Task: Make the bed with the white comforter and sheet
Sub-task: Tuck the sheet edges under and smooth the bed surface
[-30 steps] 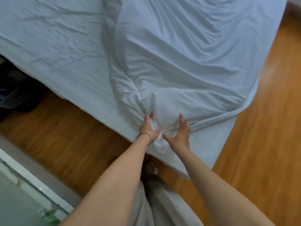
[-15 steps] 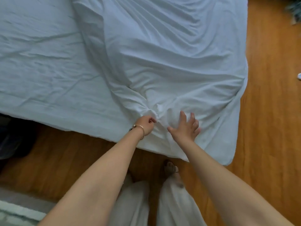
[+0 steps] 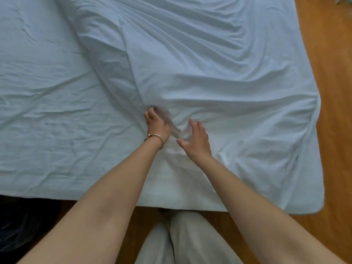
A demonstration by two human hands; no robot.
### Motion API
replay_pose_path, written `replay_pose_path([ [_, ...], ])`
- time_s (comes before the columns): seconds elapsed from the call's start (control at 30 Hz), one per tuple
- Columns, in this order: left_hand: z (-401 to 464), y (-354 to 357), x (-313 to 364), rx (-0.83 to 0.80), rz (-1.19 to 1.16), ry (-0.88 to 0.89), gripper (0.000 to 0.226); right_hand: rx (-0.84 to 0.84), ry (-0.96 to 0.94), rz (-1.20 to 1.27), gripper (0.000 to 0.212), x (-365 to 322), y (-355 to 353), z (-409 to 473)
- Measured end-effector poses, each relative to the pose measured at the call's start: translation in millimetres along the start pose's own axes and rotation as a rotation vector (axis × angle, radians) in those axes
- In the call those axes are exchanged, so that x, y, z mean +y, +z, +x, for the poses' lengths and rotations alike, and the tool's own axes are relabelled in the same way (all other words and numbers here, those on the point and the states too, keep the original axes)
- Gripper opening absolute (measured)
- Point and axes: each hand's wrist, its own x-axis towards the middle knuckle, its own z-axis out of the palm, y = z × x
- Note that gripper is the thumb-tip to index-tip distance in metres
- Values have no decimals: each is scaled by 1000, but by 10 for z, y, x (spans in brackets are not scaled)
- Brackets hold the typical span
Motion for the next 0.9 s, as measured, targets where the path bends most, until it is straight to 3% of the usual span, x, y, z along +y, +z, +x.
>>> replay_pose_path([
  [0.07,230,-120,-4,72,-39,-31,74,51,-26,-26,90,-269,93,226],
  [0.17,499,-301,7,119,45,35,88,269,-167,-239,88,-618,177,508],
  [0.23,659,-440,14,104,88,148,73,311,-269,-238,87,-817,173,703],
  [0.3,854,-611,-19,31,91,244,50,221,-309,-295,91,-980,158,891],
  [0.4,1200,-905,-130,-113,160,403,46,235,-224,-411,85,-1175,209,1074],
  [0.5,1522,-1141,-240,-166,263,615,50,437,-119,-454,74,-1392,343,1149],
  [0.6,1820,-1357,-265,-267,442,703,58,610,-135,-441,70,-1710,496,1303],
  [0.67,2043,-1508,-277,-298,499,718,65,551,-110,-416,62,-1983,551,1417],
  [0.77,2368,-1633,-196,-396,638,670,91,477,134,-353,31,-2157,538,1499],
  [0.83,2555,-1637,-37,-485,824,709,105,446,295,-231,28,-2158,516,1472],
  [0.9,2651,-1598,118,-533,962,815,116,438,324,-217,26,-2149,514,1422],
])
